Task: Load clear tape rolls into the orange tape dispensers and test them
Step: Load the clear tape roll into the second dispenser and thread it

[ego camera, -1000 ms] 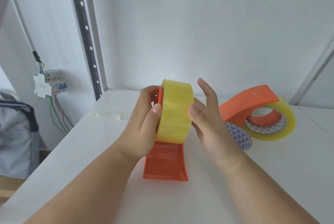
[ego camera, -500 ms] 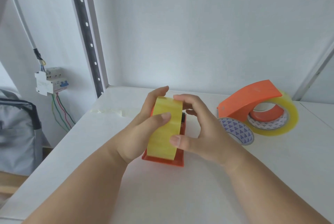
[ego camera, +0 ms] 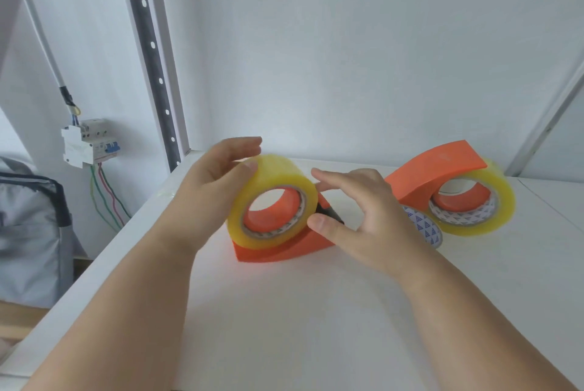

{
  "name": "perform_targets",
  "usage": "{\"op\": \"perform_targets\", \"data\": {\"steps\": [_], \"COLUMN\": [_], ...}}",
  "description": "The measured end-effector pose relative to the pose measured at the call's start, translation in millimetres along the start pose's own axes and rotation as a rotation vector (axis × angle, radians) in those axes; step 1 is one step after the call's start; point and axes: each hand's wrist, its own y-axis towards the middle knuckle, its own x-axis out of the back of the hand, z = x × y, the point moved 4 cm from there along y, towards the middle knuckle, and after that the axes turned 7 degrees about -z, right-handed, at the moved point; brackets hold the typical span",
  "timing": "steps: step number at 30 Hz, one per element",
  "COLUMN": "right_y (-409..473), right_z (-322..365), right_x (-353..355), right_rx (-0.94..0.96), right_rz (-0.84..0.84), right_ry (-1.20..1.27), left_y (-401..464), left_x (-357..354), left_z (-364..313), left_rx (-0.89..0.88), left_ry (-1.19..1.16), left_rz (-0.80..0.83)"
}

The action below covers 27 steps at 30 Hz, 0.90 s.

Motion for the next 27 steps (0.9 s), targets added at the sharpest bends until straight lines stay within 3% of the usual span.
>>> {"op": "perform_targets", "data": {"steps": [4, 11, 16, 21, 27], "right_y": [2, -3, -5, -4, -5], "right_z": [2, -1, 5, 10, 9], "right_x": [6, 8, 5, 5, 6], "right_rx": [-0.001, -0.282, -0.232, -0.219, -0.276], "right_rz": [-0.023, 0.338, 0.422, 0.403, 0.401], "right_ry": [-0.057, -0.213, -0.342, -0.332, -0.314], "left_y": [2, 1, 1, 6, 12], "left_x": [5, 2, -1, 2, 4], "left_z": [-3, -1, -1, 4, 16], "left_rx": [-0.071, -0.119, -0.109, -0.019, 0.200], "left_ry": [0.110, 0.225, 0.334, 0.260, 0.000], "left_rz": [-0.163, -0.019, -0.031, -0.052, -0.052]}}
